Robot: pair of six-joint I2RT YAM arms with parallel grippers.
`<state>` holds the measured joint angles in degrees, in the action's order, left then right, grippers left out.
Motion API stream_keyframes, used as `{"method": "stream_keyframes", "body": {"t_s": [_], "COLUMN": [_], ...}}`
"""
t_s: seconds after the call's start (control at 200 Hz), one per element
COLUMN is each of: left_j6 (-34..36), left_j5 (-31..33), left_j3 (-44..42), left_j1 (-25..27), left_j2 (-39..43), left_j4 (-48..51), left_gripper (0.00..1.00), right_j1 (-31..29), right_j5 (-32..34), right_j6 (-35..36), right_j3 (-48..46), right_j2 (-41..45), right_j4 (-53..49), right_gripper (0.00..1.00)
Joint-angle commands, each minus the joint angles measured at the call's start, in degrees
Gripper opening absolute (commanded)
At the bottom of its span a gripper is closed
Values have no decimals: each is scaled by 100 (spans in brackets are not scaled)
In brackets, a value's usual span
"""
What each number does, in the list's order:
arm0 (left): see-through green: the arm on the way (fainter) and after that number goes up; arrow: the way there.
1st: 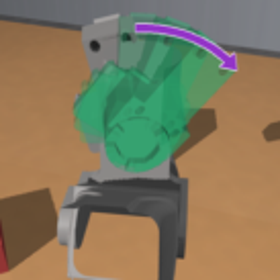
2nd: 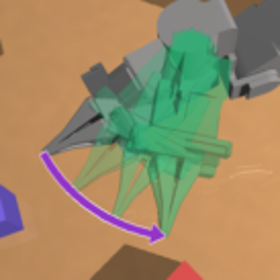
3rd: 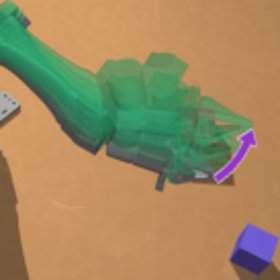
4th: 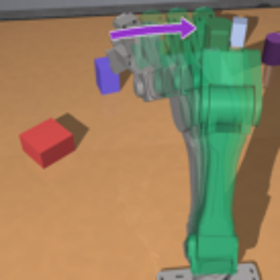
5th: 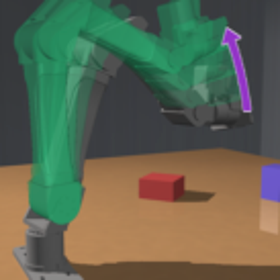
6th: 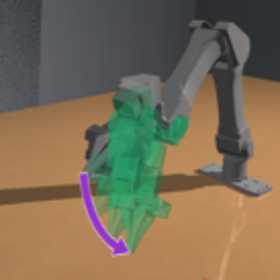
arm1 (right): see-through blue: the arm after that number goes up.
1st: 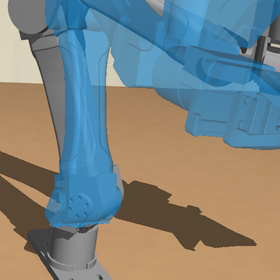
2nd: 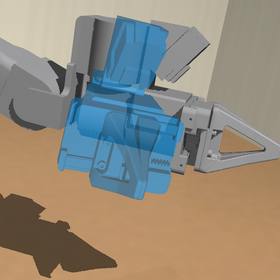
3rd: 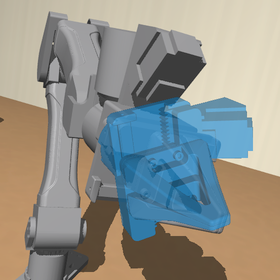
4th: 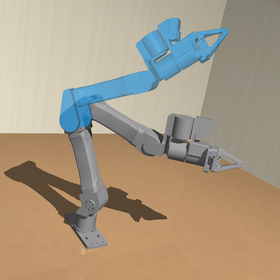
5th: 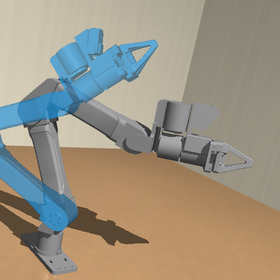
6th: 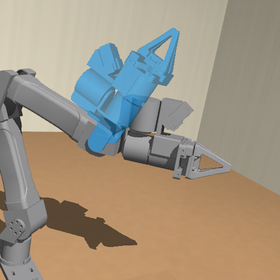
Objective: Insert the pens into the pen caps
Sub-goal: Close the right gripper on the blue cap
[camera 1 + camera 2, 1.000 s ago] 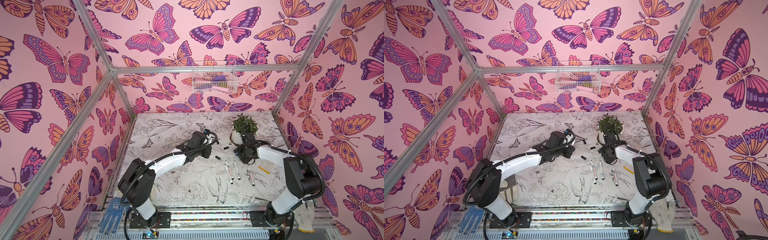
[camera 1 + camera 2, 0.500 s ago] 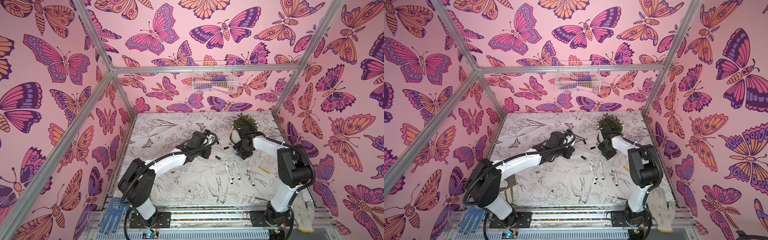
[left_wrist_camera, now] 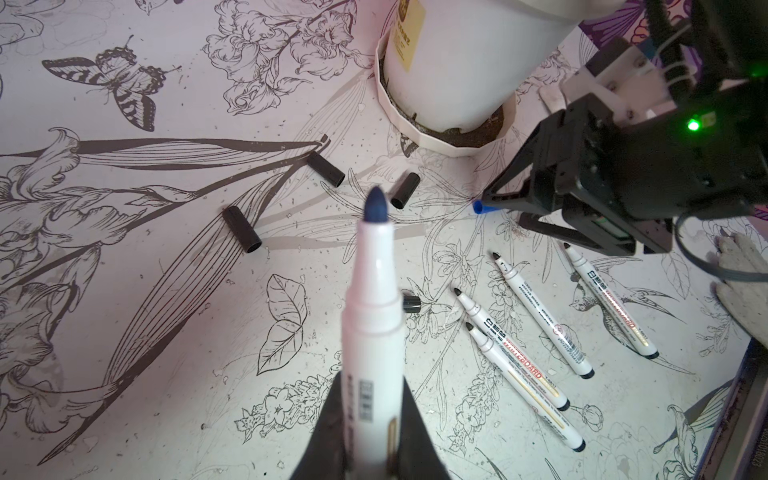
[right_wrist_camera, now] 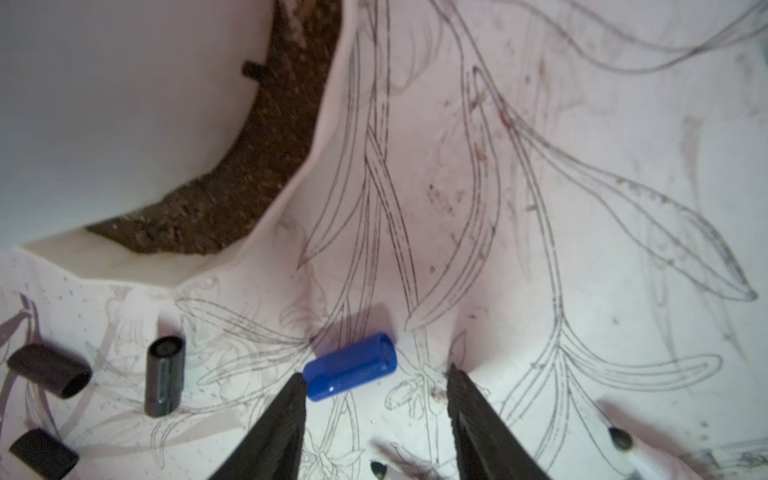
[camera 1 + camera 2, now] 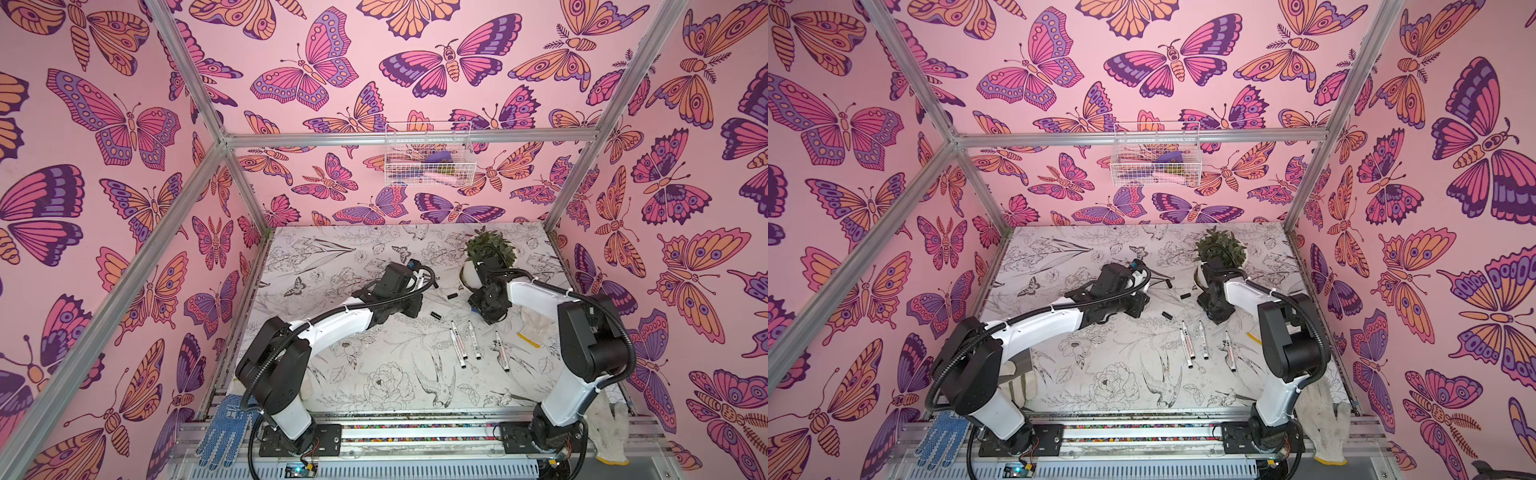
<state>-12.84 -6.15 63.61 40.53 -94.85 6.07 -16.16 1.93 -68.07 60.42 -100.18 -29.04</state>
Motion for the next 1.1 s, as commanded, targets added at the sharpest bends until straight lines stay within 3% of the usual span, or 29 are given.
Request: {"method": "stream_keyframes", "body": {"t_s": [0.0, 0.33, 0.916, 1.097], "left_j6": [80, 41, 65, 112], "left_j5": [53, 26, 59, 79], "left_j3": [-25, -45, -53, -51], "left_j1": [25, 34, 69, 69], "left_j2": [37, 51, 92, 81], "left_j4": [105, 105, 105, 105], "left_gripper": [0, 0, 0, 0], "right_j1": [-75, -212, -59, 131], "right_j5": [-215, 33, 71, -248], "right_j6": [-100, -255, -1290, -1481], "right_j3": [-248, -452, 211, 394], "right_j2": [290, 502, -145, -489], "right_j4": [311, 484, 8, -194], "right_gripper": [57, 58, 55, 53]}}
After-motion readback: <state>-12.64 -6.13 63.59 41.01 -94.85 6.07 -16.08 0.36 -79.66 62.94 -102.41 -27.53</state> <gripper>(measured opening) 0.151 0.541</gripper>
